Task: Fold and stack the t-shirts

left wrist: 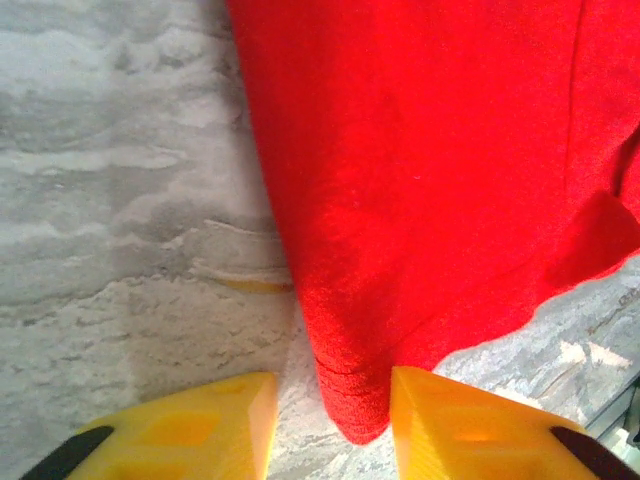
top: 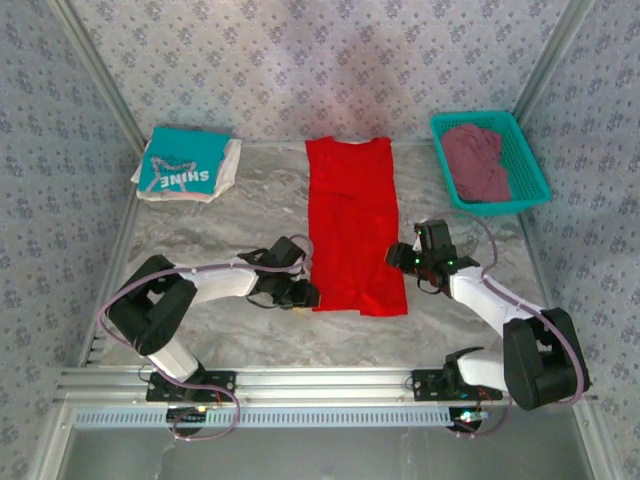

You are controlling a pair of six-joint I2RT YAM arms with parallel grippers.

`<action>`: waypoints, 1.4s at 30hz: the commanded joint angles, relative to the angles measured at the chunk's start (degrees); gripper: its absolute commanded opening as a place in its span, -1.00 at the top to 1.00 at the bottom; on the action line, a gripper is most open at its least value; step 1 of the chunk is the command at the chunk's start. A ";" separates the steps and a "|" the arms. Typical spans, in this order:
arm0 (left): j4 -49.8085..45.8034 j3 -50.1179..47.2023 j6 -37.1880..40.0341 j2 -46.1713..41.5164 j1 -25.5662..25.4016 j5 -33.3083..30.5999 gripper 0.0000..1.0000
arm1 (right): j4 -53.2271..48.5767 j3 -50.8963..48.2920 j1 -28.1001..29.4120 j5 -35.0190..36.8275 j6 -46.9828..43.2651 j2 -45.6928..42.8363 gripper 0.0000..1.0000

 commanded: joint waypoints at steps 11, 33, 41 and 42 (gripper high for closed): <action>2.94 0.70 1.06 1.37 -1.06 -3.01 0.80 | -15.68 -8.36 2.05 -0.54 5.00 -12.42 -0.03; 1.37 -4.31 0.48 -5.25 0.72 -7.71 1.00 | -13.71 -8.52 1.54 -12.00 8.18 -7.80 0.48; 2.22 -5.24 0.20 -6.01 0.88 -8.05 1.00 | -13.02 -9.63 3.52 -11.85 9.52 -8.00 0.35; 2.39 -5.51 0.11 -6.13 0.84 -7.99 1.00 | -12.35 -9.98 3.78 -11.79 9.45 -7.67 0.37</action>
